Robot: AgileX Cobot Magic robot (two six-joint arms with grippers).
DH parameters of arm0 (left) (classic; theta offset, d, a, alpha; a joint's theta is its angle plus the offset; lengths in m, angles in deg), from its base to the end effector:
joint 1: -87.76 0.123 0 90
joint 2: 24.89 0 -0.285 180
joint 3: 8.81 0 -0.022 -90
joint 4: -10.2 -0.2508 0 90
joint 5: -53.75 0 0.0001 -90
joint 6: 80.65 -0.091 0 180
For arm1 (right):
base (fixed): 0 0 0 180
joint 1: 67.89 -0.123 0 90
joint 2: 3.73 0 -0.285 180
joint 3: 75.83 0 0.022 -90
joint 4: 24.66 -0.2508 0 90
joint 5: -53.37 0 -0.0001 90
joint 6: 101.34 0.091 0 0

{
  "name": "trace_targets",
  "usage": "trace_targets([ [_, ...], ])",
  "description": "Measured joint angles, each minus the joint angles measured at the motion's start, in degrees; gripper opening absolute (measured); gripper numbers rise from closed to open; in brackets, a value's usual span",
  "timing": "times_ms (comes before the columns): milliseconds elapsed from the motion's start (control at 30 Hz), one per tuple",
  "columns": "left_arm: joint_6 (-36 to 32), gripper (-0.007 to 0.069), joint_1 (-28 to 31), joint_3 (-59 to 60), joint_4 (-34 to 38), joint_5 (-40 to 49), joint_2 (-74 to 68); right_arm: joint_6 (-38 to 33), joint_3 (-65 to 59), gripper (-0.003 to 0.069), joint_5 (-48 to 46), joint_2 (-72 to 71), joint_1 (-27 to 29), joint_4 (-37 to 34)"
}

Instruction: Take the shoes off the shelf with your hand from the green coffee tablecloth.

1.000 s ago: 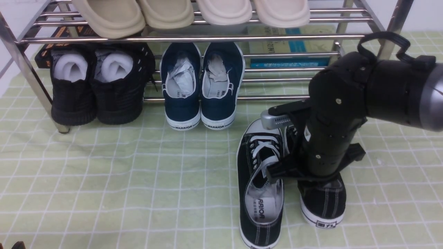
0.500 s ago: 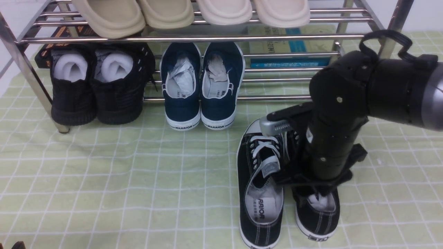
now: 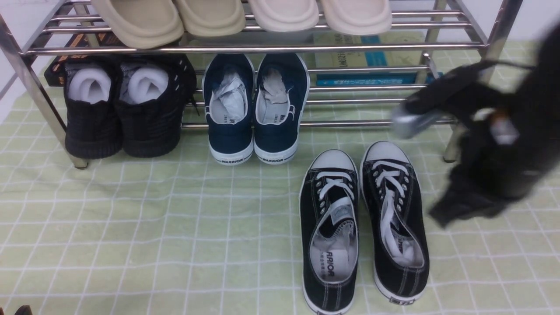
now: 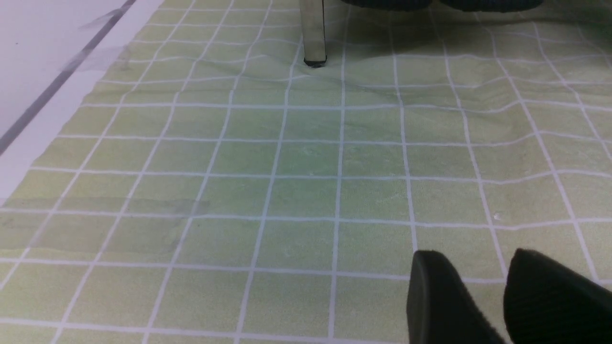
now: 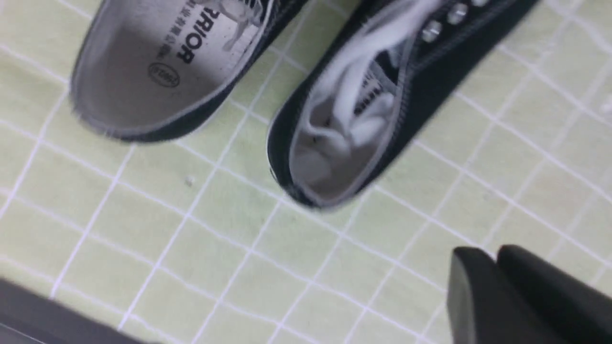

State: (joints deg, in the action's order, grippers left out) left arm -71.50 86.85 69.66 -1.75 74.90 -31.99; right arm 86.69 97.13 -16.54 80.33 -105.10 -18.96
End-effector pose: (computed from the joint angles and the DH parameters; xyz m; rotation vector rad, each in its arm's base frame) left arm 0.0527 0.0060 0.1740 -0.0046 1.8553 0.0828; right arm 0.2052 0.1452 0.3380 -0.7298 2.7008 0.0518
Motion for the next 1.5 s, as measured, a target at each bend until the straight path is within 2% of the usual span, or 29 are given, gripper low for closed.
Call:
trace_targets([
  [67, 0.0, 0.0242, 0.0, 0.0, 0.0, 0.0, 0.0, 1.6, -4.03, -0.0011, -0.33, -7.09, 0.0, 0.0],
  [200, 0.0, 0.0242, 0.0, 0.0, 0.0, 0.0, 0.0, 6.5, -12.25, -0.0015, 2.46, -19.54, 0.0, -0.14],
  [367, 0.0, 0.0242, 0.0, 0.0, 0.0, 0.0, 0.0, 10.58, -26.3, -0.0015, 22.47, -35.75, 0.0, 0.49],
  [467, 0.0, 0.0242, 0.0, 0.0, 0.0, 0.0, 0.0, 10.95, -38.34, -0.0015, 39.99, -45.5, 0.0, 3.34],
  [667, 0.0, 0.0242, 0.0, 0.0, 0.0, 0.0, 0.0, 10.99, -49.91, -0.0011, 54.16, -57.79, 0.0, 9.21],
  [933, 0.0, 0.0242, 0.0, 0.0, 0.0, 0.0, 0.0, 11.12, -55.73, -0.0008, 55.81, -63.06, 0.0, 11.26],
  [1300, 0.0, 0.0242, 0.0, 0.0, 0.0, 0.03, 0.0, 11.45, -56.48, 0.0, 56.81, -63.06, 0.0, 13.6],
  [1400, 0.0, 0.0242, 0.0, 0.0, 0.0, 0.03, 0.0, 9.87, -56.54, 0.0002, 56.33, -63.21, 0.0, 10.76],
  [1500, 0.0, 0.0242, 0.0, 0.0, 0.0, 0.03, 0.0, 3.67, -57.95, 0.0003, 55.38, -65.13, 0.34, 5.81],
])
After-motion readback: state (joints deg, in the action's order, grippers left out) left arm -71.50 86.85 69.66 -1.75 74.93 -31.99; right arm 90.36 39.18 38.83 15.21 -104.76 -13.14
